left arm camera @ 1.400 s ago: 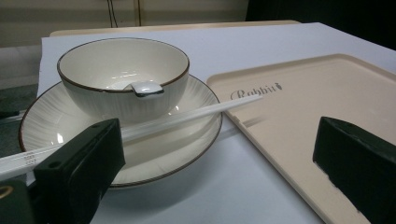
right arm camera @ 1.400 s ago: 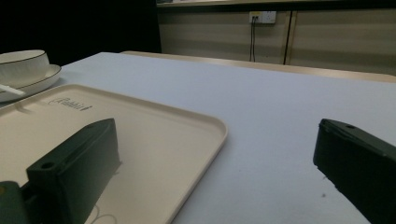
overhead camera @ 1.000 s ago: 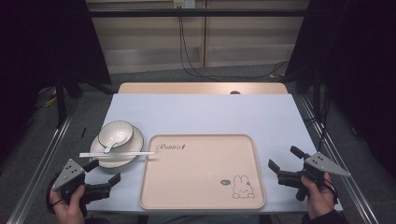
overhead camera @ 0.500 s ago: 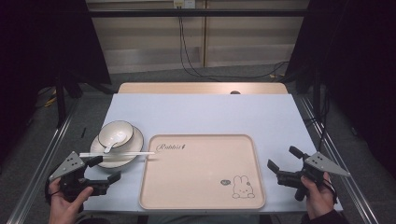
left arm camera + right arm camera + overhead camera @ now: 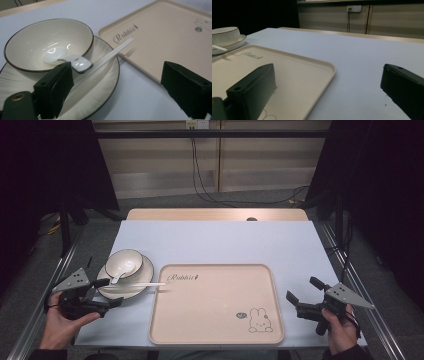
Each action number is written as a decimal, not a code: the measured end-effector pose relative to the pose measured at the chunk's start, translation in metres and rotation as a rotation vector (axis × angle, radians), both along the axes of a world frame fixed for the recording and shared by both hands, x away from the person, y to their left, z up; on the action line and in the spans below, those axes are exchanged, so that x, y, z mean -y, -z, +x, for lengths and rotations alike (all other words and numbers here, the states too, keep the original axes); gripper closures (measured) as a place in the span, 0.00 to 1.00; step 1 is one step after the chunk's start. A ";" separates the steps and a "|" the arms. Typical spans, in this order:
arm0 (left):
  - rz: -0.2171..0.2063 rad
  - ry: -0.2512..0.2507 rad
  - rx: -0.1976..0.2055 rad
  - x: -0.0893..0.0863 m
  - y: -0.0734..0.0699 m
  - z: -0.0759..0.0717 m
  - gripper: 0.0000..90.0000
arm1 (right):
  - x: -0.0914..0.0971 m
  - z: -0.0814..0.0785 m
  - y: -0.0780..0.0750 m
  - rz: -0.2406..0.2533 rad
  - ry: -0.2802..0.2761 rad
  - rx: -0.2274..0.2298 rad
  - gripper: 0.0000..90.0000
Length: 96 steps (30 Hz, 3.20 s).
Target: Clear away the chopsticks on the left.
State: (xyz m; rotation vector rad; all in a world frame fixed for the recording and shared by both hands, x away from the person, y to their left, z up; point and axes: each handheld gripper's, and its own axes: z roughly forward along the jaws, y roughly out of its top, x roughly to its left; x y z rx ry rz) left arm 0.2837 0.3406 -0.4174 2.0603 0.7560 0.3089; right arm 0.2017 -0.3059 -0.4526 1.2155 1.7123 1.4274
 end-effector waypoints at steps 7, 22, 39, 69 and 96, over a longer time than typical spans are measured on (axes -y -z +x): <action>0.052 0.034 0.012 -0.017 0.003 0.012 0.35 | 0.000 0.000 0.000 -0.005 0.001 -0.002 0.00; 0.189 0.178 0.037 -0.021 0.019 0.039 0.64 | -0.002 0.000 0.000 0.005 0.002 -0.007 0.00; 0.265 0.250 0.044 -0.020 0.026 0.046 0.72 | -0.003 0.000 0.000 0.001 -0.007 -0.009 0.00; 0.272 0.373 -0.023 -0.008 0.028 0.050 0.94 | -0.002 0.001 0.001 -0.004 -0.003 -0.009 0.00; 0.072 0.225 -0.082 0.019 -0.002 0.027 0.94 | -0.002 0.001 0.001 0.003 -0.006 -0.016 0.00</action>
